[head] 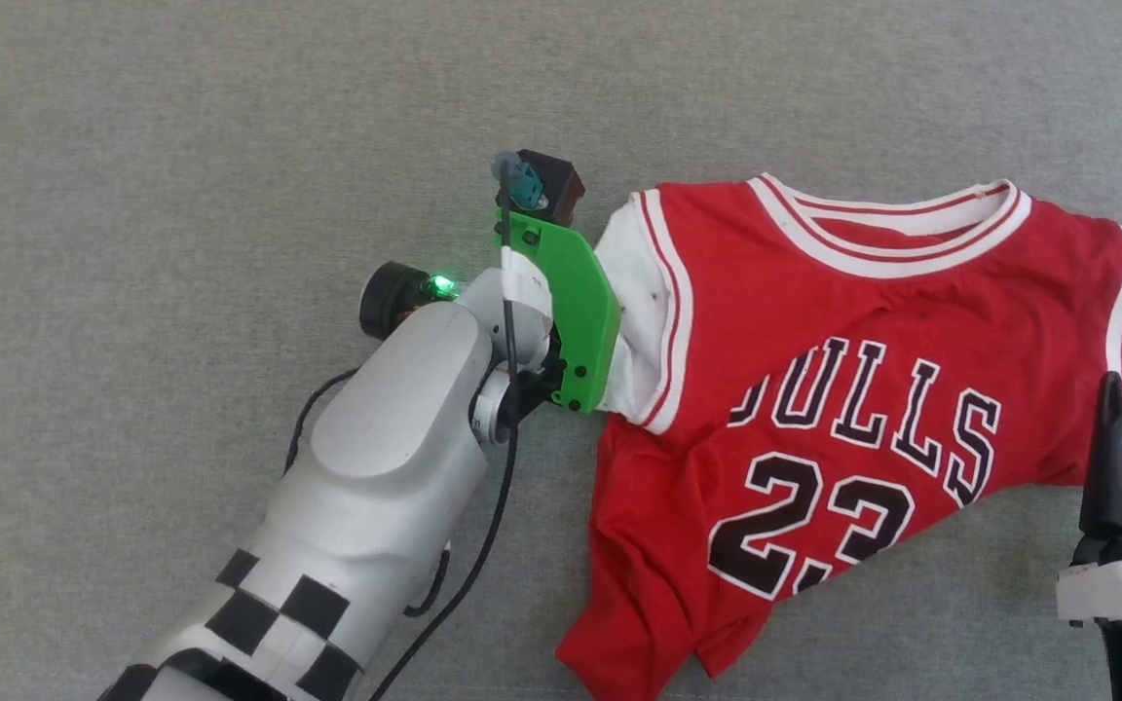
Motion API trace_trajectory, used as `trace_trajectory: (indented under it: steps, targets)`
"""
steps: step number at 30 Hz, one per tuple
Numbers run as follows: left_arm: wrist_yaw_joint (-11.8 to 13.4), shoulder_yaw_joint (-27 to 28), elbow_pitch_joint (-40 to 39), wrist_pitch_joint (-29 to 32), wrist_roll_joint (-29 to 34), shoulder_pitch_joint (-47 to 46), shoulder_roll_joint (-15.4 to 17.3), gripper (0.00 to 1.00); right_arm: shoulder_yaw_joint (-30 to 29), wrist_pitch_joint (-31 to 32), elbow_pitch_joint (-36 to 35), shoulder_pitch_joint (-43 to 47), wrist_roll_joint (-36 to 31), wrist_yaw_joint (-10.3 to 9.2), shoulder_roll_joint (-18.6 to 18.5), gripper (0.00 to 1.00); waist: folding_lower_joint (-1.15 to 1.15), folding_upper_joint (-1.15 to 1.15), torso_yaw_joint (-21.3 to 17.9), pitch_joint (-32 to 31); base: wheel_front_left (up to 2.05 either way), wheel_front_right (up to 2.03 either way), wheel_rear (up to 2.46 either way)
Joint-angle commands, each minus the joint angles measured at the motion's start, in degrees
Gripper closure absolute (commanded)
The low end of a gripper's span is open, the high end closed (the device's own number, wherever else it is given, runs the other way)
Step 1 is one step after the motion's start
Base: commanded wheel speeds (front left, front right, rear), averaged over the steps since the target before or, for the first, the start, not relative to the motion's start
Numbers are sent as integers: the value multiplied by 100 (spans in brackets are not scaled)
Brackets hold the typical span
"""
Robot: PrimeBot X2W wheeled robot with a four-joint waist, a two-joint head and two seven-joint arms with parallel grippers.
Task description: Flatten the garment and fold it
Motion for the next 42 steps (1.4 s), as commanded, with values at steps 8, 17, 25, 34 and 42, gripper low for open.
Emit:
trace_trajectory:
  steps: [8, 17, 25, 34, 42]
  targets:
    - [-96, -20, 148, -479, -482, 513, -18, 100, -84, -101, 207, -70, 6, -9, 3, 0, 0, 0, 170, -388, 0, 0, 0]
    - [217, 761, -977, -1997, -851, 1451, 284, 100, -97, -35, 240, 151, -22, -9, 3, 0, 0, 0, 329, -930, 0, 0, 0]
    - [1096, 2013, -3137, -2624, -1440, 3822, 1189, 100, -167, 156, 99, 369, -85, -9, 3, 0, 0, 0, 378, -1000, 0, 0, 0]
    - [1349, 2095, -3982, -2664, -1463, 4249, 1207, 100, 24, 773, -239, -66, -429, -9, 3, 0, 0, 0, 386, -914, 0, 0, 0]
    - [1431, 1960, -4389, -2562, -1341, 4105, 1221, 100, 17, 2881, -192, -1292, -630, -9, -473, 0, 0, 0, 316, -582, 0, 0, 0]
